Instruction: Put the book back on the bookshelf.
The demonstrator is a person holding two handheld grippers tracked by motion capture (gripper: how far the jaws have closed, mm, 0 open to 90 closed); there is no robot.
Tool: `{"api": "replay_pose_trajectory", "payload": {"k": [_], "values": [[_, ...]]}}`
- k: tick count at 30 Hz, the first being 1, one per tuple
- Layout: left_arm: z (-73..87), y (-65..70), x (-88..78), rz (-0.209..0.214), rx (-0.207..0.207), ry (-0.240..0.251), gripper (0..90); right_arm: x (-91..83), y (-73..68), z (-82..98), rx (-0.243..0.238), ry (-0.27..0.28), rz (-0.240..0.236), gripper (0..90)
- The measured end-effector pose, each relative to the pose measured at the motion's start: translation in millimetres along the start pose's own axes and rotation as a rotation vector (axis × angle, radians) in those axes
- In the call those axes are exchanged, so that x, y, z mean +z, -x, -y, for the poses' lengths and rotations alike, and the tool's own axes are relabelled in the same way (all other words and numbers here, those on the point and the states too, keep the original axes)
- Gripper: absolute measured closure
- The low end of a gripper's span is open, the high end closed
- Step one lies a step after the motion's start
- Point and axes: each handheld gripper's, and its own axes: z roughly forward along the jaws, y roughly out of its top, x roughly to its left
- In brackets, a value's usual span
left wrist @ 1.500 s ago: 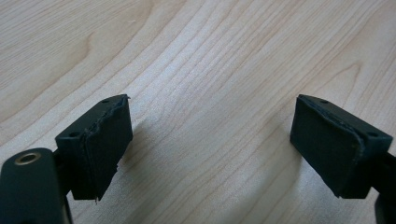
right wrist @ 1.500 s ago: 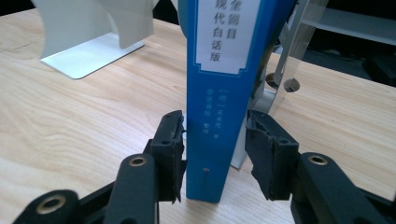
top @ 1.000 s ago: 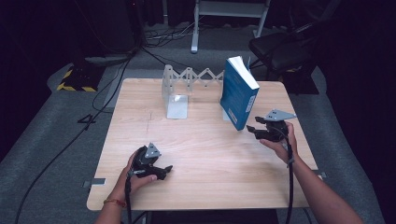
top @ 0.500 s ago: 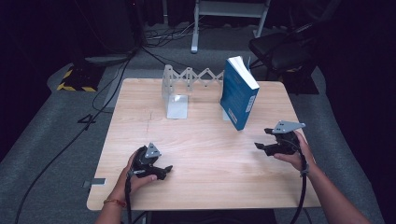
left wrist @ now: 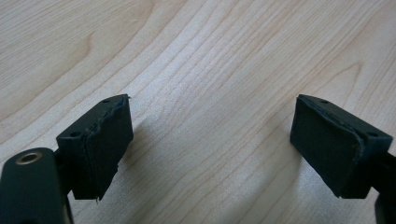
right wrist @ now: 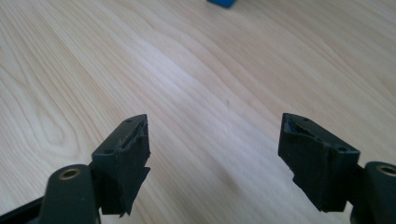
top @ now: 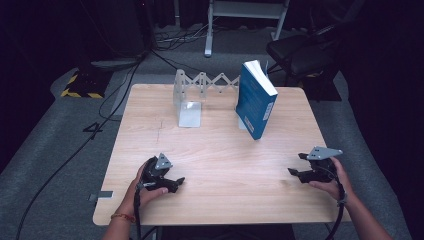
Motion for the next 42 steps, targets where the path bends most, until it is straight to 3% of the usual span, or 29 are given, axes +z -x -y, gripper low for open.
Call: {"api": "replay_pose_trajectory", "payload": {"k": [9, 14, 17, 42], "values": [[0.0, 0.0, 0.0, 0.0, 0.0, 0.0, 13.7, -16.5, 7.6, 47.7, 0.1, -0.002, -0.009, 24.4], [0.0, 0.0, 0.0, 0.001, 0.0, 0.0, 13.7, -19.5, 11.1, 62.2, 0.146, -0.004, 0.002, 22.2], [0.1, 0.1, 0.0, 0.0, -0.001, 0.0, 13.7, -19.2, 13.1, 68.9, 0.172, 0.037, -0.014, 21.7], [0.7, 0.5, -0.5, -0.003, -0.003, 0.0, 13.4, -19.1, 12.4, 69.0, 0.178, 0.036, -0.005, 21.3]]}}
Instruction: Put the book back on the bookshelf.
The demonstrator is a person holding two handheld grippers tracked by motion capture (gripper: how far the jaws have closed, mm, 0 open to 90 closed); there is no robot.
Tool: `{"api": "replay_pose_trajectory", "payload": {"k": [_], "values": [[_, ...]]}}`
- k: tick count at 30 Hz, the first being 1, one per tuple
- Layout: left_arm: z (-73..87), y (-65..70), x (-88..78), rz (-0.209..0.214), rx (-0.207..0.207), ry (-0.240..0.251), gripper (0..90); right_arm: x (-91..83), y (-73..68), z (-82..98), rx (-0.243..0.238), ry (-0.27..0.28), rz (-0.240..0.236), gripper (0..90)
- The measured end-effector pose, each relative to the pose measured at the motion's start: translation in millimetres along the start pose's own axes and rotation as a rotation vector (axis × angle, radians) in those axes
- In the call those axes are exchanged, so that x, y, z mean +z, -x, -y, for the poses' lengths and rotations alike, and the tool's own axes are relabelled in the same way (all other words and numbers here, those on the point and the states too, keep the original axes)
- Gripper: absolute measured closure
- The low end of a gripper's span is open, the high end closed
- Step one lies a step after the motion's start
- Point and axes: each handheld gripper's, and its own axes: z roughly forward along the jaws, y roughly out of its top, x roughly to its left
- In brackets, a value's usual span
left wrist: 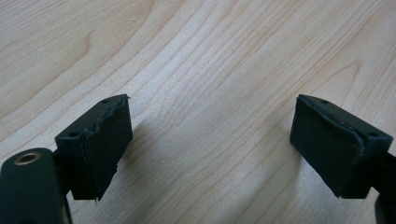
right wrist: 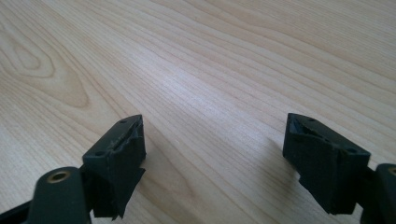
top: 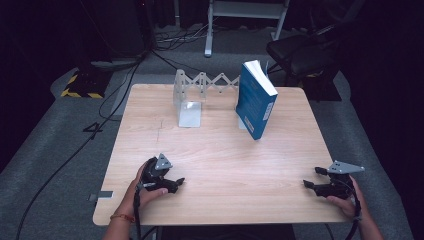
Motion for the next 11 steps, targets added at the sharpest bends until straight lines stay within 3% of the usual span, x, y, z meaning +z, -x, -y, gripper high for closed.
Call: {"api": "replay_pose_trajectory", "payload": {"k": [11], "values": [[-0.1, -0.1, 0.1, 0.0, 0.0, 0.0, 13.4, 0.0, -0.2, 0.0, 0.003, 0.0, 0.005, 21.1]]}}
